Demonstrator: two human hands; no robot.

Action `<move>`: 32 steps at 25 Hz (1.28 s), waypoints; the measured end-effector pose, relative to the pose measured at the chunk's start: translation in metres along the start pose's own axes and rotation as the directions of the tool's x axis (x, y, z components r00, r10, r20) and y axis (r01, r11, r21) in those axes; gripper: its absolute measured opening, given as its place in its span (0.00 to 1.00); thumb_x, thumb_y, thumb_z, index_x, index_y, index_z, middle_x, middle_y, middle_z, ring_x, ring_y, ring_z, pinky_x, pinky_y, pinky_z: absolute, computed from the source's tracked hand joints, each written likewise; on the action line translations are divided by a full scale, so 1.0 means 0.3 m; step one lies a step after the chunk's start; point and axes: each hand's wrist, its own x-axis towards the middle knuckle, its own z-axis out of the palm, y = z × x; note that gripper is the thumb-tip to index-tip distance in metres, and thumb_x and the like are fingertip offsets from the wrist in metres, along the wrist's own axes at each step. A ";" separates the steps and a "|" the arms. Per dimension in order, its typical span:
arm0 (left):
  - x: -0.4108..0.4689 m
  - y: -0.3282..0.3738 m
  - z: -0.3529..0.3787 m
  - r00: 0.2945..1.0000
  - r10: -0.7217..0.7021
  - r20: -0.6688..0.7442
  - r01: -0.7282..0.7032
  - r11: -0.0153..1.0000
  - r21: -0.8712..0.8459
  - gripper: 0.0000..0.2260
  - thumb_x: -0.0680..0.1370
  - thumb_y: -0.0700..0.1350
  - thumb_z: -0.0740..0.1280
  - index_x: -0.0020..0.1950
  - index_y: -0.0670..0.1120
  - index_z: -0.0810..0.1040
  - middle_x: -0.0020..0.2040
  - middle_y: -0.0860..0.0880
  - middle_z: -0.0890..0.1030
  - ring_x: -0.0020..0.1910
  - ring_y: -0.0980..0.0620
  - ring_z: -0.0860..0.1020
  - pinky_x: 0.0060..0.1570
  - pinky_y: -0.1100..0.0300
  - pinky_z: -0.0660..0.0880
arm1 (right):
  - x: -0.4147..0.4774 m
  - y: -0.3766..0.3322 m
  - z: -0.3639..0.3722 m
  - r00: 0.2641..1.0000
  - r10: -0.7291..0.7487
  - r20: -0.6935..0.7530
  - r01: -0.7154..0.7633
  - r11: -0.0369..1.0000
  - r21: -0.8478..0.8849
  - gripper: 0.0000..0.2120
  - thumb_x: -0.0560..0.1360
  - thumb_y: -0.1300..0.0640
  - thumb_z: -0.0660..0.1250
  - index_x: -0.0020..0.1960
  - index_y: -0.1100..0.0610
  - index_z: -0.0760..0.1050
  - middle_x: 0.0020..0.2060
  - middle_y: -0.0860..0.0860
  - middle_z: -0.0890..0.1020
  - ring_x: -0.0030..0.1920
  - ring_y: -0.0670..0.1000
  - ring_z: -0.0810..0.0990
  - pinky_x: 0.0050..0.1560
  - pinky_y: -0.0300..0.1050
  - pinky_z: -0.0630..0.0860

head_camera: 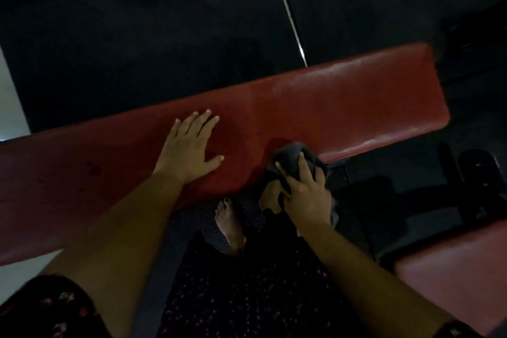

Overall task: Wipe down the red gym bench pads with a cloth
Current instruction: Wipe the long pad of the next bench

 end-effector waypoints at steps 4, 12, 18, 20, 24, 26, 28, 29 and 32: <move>-0.032 -0.058 0.000 1.000 -0.022 0.004 0.022 0.999 0.043 0.42 0.74 0.64 0.65 0.80 0.51 0.47 0.80 0.50 0.49 0.79 0.47 0.48 0.76 0.44 0.46 | -0.033 -0.066 0.004 0.997 -0.056 0.058 0.060 0.996 -0.070 0.22 0.79 0.45 0.62 0.72 0.38 0.65 0.78 0.50 0.53 0.73 0.66 0.56 0.46 0.56 0.78; -0.009 -0.039 0.008 0.994 -0.104 0.045 0.104 0.995 0.005 0.45 0.72 0.61 0.71 0.80 0.53 0.49 0.80 0.53 0.48 0.79 0.48 0.46 0.76 0.44 0.46 | 0.481 -0.255 -0.184 0.994 -0.048 -0.097 0.040 0.995 -0.087 0.26 0.77 0.52 0.63 0.73 0.38 0.63 0.74 0.51 0.58 0.66 0.62 0.62 0.57 0.57 0.74; 0.000 0.007 0.016 0.983 -0.167 0.075 0.166 0.986 0.020 0.45 0.74 0.57 0.71 0.80 0.51 0.45 0.80 0.52 0.43 0.79 0.48 0.42 0.76 0.41 0.46 | 0.538 -0.294 -0.240 0.978 -0.210 0.003 0.203 0.944 -0.258 0.28 0.76 0.53 0.65 0.74 0.41 0.63 0.76 0.50 0.54 0.71 0.62 0.58 0.56 0.58 0.75; 0.000 0.000 0.025 0.985 -0.158 0.071 0.159 0.987 -0.020 0.45 0.73 0.56 0.72 0.80 0.51 0.46 0.80 0.53 0.44 0.79 0.49 0.42 0.75 0.41 0.45 | 0.437 -0.238 -0.173 0.958 -0.280 -0.057 0.255 0.928 -0.272 0.25 0.78 0.50 0.63 0.74 0.40 0.64 0.77 0.51 0.55 0.70 0.64 0.59 0.53 0.59 0.75; -0.008 -0.023 0.029 0.991 -0.122 0.053 0.124 0.991 -0.044 0.44 0.73 0.58 0.71 0.80 0.52 0.47 0.80 0.52 0.46 0.79 0.49 0.44 0.75 0.43 0.46 | 0.176 -0.105 -0.017 0.933 -0.337 -0.124 0.295 0.916 -0.271 0.25 0.74 0.49 0.70 0.69 0.42 0.71 0.73 0.56 0.65 0.64 0.68 0.68 0.39 0.59 0.78; -0.016 -0.028 0.018 0.994 -0.095 0.053 0.099 0.992 -0.079 0.43 0.73 0.59 0.70 0.80 0.53 0.48 0.80 0.52 0.47 0.79 0.49 0.45 0.76 0.43 0.46 | 0.062 -0.054 0.046 0.944 -0.325 -0.064 0.295 0.912 -0.286 0.27 0.68 0.50 0.75 0.65 0.44 0.76 0.72 0.56 0.66 0.62 0.68 0.70 0.35 0.58 0.78; -0.036 -0.044 0.006 0.997 -0.066 0.040 0.069 0.994 -0.086 0.41 0.75 0.61 0.67 0.80 0.54 0.49 0.81 0.52 0.47 0.79 0.50 0.45 0.76 0.44 0.44 | -0.016 -0.031 0.075 0.936 -0.352 -0.011 0.332 0.892 -0.307 0.26 0.62 0.51 0.79 0.59 0.46 0.80 0.71 0.56 0.67 0.59 0.69 0.74 0.31 0.57 0.78; -0.051 -0.054 0.002 0.997 -0.073 0.021 0.074 0.993 -0.088 0.40 0.75 0.63 0.65 0.80 0.54 0.48 0.81 0.52 0.47 0.79 0.50 0.45 0.76 0.44 0.43 | -0.034 -0.023 0.079 0.926 -0.378 0.015 0.363 0.876 -0.317 0.26 0.61 0.51 0.79 0.59 0.45 0.80 0.71 0.55 0.68 0.59 0.68 0.75 0.31 0.56 0.78; -0.114 -0.093 -0.003 0.979 -0.201 -0.024 0.198 0.977 -0.073 0.43 0.72 0.70 0.62 0.80 0.56 0.45 0.80 0.53 0.43 0.79 0.48 0.41 0.75 0.41 0.41 | 0.040 -0.049 0.046 0.839 -0.543 0.025 0.516 0.781 -0.352 0.30 0.63 0.49 0.77 0.64 0.42 0.76 0.70 0.54 0.70 0.61 0.66 0.71 0.34 0.55 0.78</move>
